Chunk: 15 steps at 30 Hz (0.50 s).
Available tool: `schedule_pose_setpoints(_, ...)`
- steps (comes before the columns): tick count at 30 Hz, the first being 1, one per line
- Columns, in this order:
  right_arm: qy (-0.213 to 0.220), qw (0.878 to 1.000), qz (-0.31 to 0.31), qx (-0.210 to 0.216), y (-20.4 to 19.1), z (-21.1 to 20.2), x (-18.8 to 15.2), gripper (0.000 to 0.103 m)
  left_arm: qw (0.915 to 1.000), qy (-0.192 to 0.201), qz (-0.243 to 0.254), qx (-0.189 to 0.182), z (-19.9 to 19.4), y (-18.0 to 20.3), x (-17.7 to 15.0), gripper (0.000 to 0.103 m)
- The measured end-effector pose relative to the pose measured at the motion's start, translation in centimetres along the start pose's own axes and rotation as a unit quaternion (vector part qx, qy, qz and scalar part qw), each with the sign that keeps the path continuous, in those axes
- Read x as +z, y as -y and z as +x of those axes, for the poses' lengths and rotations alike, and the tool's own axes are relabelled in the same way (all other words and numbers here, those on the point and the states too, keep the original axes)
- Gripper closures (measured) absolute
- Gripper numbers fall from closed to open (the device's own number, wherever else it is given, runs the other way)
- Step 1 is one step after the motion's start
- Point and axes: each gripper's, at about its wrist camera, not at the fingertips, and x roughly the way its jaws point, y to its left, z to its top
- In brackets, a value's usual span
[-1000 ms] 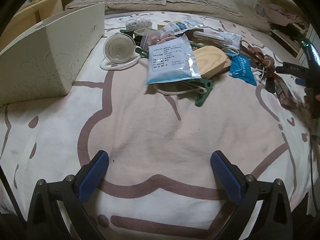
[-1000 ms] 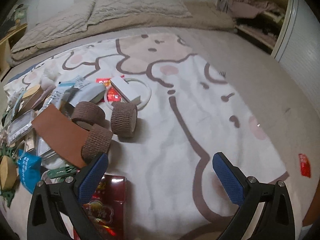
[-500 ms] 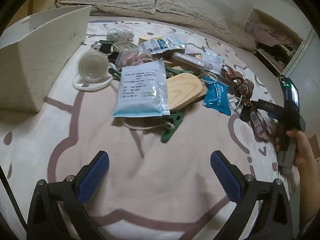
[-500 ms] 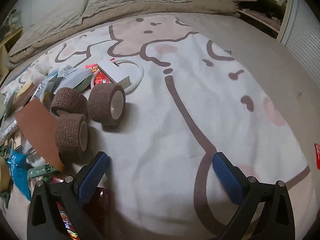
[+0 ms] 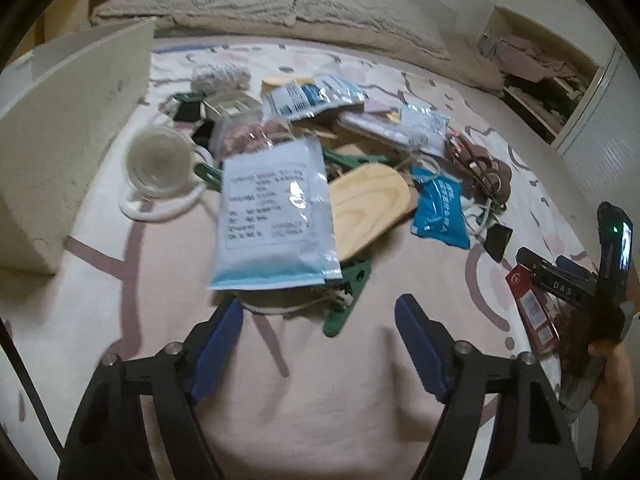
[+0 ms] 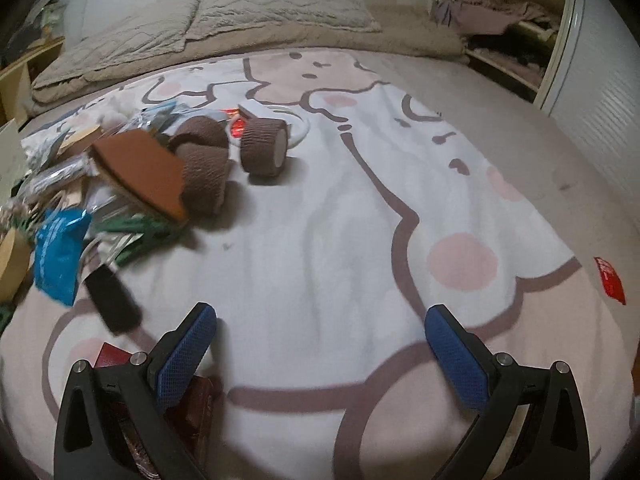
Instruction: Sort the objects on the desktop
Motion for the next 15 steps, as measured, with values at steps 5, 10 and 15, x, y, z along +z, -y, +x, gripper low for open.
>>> schedule_pose_setpoints(5,0.0,1.0,0.02,0.019,0.6,0.1,-0.5,0.0,1.0,0.003,0.003,-0.001,0.3,0.1,0.0,0.028)
schedule_pose_setpoints(10,0.002,1.0,0.009,0.001,-0.2,0.5,-0.4,0.0,0.9999,0.009,-0.011,0.003,0.4,-0.2,0.2,0.049)
schedule_pose_setpoints(15,0.0,1.0,0.013,0.005,0.0,0.7,-0.6,0.0,0.9996,0.014,-0.024,0.004,0.2,-0.8,0.2,0.066)
